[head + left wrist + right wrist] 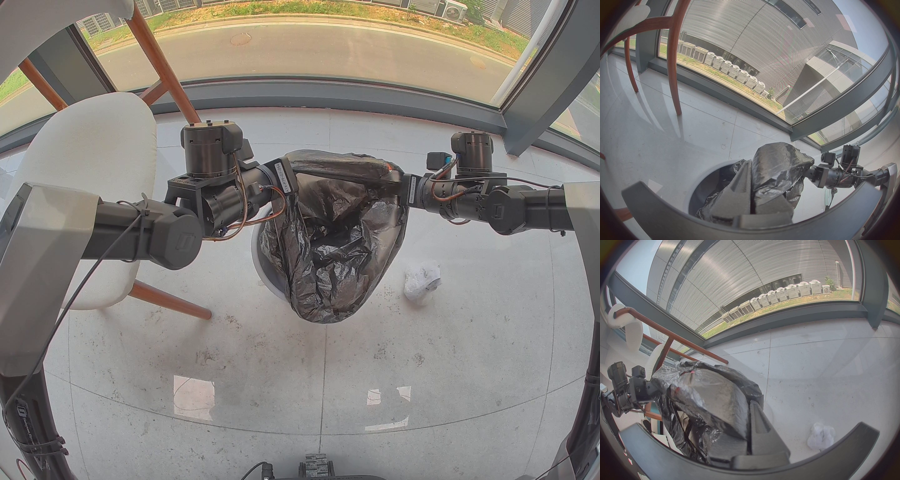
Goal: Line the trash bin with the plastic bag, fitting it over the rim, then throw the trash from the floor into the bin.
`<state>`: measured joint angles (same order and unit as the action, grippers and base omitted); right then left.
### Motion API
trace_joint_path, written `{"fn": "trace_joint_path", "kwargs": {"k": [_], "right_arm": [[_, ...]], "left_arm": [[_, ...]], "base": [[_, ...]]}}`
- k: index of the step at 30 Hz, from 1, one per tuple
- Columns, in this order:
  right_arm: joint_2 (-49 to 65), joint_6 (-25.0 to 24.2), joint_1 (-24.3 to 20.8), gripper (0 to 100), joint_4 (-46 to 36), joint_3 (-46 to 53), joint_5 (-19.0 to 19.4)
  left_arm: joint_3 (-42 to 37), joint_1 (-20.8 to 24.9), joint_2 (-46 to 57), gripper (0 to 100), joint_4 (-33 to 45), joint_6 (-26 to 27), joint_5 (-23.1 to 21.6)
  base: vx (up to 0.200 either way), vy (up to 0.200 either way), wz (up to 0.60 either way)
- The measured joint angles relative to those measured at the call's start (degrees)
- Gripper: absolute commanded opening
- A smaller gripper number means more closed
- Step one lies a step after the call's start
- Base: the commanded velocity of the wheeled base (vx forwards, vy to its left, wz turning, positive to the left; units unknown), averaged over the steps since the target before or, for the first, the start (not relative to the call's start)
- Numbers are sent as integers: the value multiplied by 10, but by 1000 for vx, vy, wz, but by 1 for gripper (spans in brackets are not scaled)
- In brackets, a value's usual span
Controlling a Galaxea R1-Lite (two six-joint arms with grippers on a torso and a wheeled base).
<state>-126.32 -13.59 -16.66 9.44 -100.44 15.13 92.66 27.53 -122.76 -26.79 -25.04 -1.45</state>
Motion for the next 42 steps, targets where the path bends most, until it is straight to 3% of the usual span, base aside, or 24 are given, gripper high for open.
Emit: {"fn": "trace_joint_path", "kwargs": {"k": [1,2,9,15,22,38,39,42], "right_arm": [[-8,0,1,0,0,-16,0],[-17,0,2,100,0,-36,1],[-84,-1,9,100,-8,-126,22],[-93,-3,17,100,-11,-131,74],[-25,-3,35,100,-8,-54,105],[137,-6,59,100,-1,139,119],[145,-6,59,100,0,148,119],[166,-6,61,100,0,172,119]], "left_arm": [[2,0,-2,0,0,0,0],[6,0,-4,0,1,0,0],[25,0,-14,0,4,0,1],[31,-3,-19,0,6,-1,3],[45,-23,-20,0,62,-1,3],[141,-83,-74,0,116,-3,0],[142,-85,-77,100,121,-3,0],[141,-88,-86,100,138,-3,0]], "base": [[0,0,0],[0,0,0],[0,0,0],[0,0,0],[0,0,0],[0,0,0],[0,0,0],[0,0,0]]}}
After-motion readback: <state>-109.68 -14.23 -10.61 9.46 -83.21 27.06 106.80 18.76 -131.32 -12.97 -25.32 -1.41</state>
